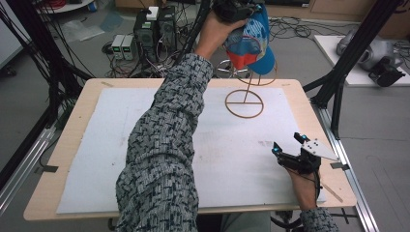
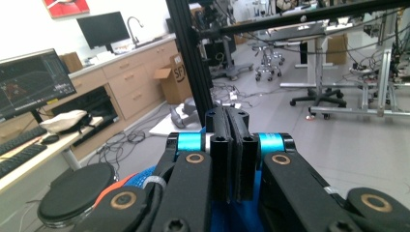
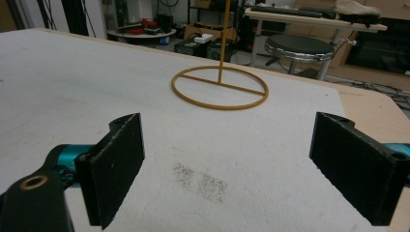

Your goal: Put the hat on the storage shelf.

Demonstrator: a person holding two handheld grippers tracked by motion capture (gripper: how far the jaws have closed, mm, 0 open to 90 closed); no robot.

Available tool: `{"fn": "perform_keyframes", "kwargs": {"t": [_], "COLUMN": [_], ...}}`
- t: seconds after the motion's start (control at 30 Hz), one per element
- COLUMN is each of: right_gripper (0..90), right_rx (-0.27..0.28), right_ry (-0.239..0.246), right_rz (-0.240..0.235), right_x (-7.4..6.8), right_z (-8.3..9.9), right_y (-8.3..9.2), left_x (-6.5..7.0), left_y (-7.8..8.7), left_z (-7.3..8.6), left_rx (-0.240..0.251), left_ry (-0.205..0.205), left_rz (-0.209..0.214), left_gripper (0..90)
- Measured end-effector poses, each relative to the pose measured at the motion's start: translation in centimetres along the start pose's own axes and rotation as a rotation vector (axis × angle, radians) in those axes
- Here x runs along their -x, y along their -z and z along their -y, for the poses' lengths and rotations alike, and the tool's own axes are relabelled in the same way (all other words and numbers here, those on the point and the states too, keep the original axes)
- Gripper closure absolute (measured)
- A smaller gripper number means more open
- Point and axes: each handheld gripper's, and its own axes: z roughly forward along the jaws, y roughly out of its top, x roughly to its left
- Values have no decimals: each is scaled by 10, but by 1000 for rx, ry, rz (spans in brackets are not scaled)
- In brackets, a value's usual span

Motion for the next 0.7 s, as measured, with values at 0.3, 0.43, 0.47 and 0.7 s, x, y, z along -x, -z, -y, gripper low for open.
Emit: {"fn": "perform_keyframes", "kwargs": {"t": [0.3, 0.43, 0.47, 0.7], "right_gripper": [116, 116, 116, 116], "right_rx": [0, 0, 0, -1], "right_ry": [-1, 5, 5, 0], "right_rz": [-2, -2, -2, 1], "right_x": [0, 0, 0, 1], "right_z": [1, 1, 1, 1], "right_y": [1, 2, 2, 5], "left_x": [-4, -5, -5, -6], "left_y": [-14, -20, -22, -31], "left_z": [17, 23, 25, 36], "left_rx": [-42, -61, -66, -108], "left_ry": [17, 17, 17, 15], "left_rz": [25, 30, 29, 27], "left_gripper": [878, 878, 878, 878]}}
